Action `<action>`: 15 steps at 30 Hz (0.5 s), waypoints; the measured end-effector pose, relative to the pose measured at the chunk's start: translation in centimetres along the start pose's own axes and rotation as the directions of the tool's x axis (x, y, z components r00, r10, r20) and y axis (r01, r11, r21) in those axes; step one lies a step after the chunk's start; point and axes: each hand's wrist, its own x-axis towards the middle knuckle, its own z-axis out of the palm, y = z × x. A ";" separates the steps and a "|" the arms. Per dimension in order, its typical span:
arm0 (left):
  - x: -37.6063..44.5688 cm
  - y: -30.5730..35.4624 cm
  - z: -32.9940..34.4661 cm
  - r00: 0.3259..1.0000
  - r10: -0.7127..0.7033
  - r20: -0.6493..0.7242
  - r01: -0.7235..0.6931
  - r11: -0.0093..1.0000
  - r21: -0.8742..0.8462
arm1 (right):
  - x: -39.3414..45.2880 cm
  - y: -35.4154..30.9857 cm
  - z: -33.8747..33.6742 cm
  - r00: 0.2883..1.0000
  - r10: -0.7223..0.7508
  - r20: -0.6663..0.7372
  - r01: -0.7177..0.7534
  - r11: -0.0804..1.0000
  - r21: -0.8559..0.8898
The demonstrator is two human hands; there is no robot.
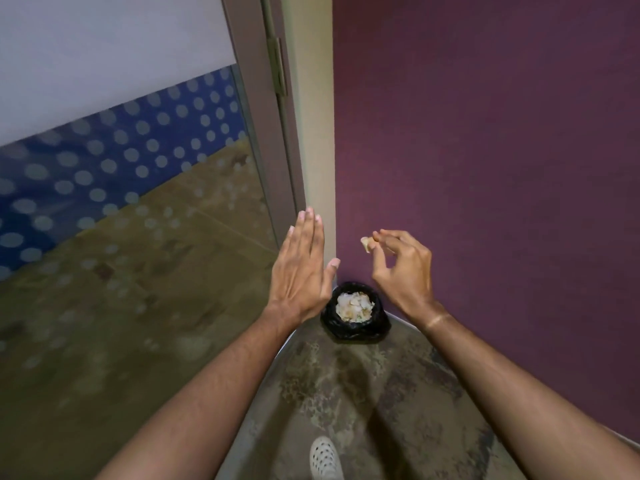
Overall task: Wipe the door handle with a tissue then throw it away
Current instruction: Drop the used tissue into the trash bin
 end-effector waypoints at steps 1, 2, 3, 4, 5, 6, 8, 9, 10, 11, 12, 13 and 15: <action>0.9 -0.3 0.7 1.000 0.002 -0.001 -0.002 1.000 -0.003 | 0.6 0.6 0.5 1.000 -0.010 0.003 0.010 1.000 -0.025; 1.8 -0.7 1.4 1.000 0.004 -0.002 -0.004 1.000 -0.010 | 1.3 1.2 1.1 1.000 -0.015 0.008 0.015 0.999 -0.045; 2.7 -1.1 2.0 1.000 0.004 0.001 -0.004 1.000 -0.016 | 1.9 1.7 1.6 1.000 -0.015 0.015 0.016 0.998 -0.057; 3.5 -1.6 2.6 1.000 0.004 0.006 -0.004 1.000 -0.021 | 2.5 2.2 2.1 1.000 -0.019 0.022 0.020 0.998 -0.068; 4.4 -2.0 3.2 1.000 0.004 0.011 -0.004 1.000 -0.026 | 3.2 2.7 2.8 0.999 -0.028 0.027 0.030 0.997 -0.076; 5.2 -2.5 3.9 1.000 0.008 0.016 -0.007 1.000 -0.031 | 3.9 3.2 3.5 0.999 -0.037 0.033 0.039 0.996 -0.076; 6.6 -3.4 5.1 0.999 0.016 0.028 -0.015 0.999 -0.036 | 5.0 4.2 4.7 0.997 -0.043 0.060 0.047 0.996 -0.074; 7.1 -3.8 5.7 0.999 0.018 0.033 -0.016 0.999 -0.036 | 5.3 4.7 5.3 0.997 -0.045 0.070 0.050 0.996 -0.077; 7.7 -4.2 6.3 0.999 0.015 0.042 -0.013 0.999 -0.041 | 5.7 5.4 5.9 0.996 -0.043 0.074 0.050 0.995 -0.083; 8.2 -4.5 7.0 0.998 0.008 0.054 -0.006 0.999 -0.045 | 6.0 6.1 6.5 0.996 -0.039 0.080 0.046 0.995 -0.087; 8.5 -4.6 7.5 0.998 0.006 0.061 -0.003 0.999 -0.047 | 6.2 6.5 6.8 0.995 -0.037 0.089 0.045 0.995 -0.091; 8.8 -4.8 8.1 0.998 0.003 0.066 0.000 0.999 -0.052 | 6.4 7.1 7.2 0.994 -0.037 0.100 0.046 0.995 -0.093; 9.5 -5.3 9.5 0.997 -0.005 0.081 0.010 0.998 -0.064 | 6.9 8.6 8.4 0.992 -0.023 0.126 0.035 0.995 -0.091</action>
